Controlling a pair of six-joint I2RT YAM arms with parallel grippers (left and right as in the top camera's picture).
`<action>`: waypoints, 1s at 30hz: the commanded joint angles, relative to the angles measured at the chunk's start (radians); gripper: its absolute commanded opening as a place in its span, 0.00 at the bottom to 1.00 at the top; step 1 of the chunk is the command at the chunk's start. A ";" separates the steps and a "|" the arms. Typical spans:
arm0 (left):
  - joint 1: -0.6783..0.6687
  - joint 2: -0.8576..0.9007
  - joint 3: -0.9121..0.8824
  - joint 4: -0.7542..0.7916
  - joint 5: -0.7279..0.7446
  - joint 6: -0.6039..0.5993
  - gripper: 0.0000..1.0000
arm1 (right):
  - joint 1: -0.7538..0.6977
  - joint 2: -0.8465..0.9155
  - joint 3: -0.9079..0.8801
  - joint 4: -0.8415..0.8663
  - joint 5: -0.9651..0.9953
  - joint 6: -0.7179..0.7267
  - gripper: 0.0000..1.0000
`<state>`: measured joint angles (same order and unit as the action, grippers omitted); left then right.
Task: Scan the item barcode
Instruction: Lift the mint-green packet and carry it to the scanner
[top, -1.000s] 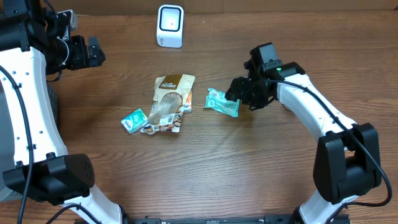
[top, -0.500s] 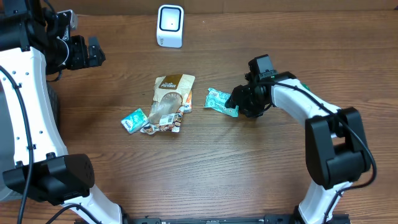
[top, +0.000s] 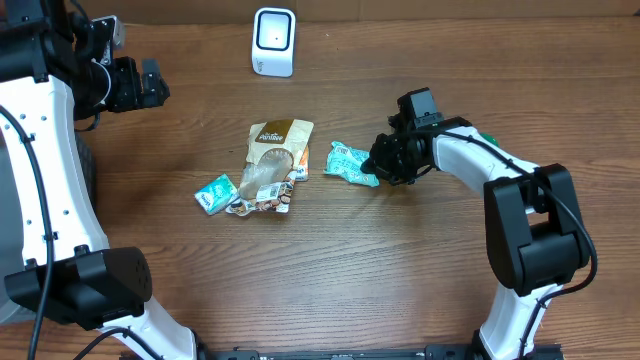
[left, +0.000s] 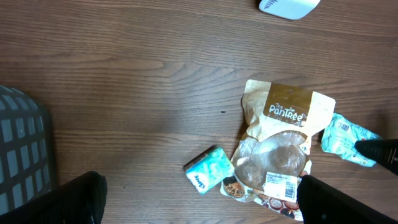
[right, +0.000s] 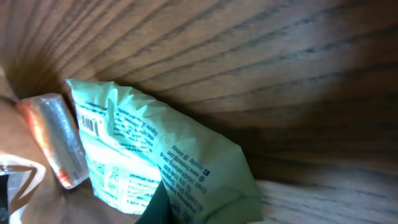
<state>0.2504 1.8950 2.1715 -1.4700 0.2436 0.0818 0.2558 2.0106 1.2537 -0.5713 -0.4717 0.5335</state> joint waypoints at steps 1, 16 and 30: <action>0.002 -0.002 0.001 0.002 0.009 0.016 0.99 | -0.039 -0.011 0.004 0.017 -0.159 -0.102 0.04; 0.000 -0.002 0.001 0.002 0.009 0.016 1.00 | -0.043 -0.471 0.076 -0.061 -0.492 -0.203 0.04; -0.002 -0.002 0.001 0.002 0.009 0.016 1.00 | 0.100 -0.579 0.175 -0.270 -0.043 -0.088 0.04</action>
<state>0.2504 1.8950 2.1715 -1.4700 0.2436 0.0818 0.3134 1.4448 1.3254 -0.7925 -0.6971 0.3969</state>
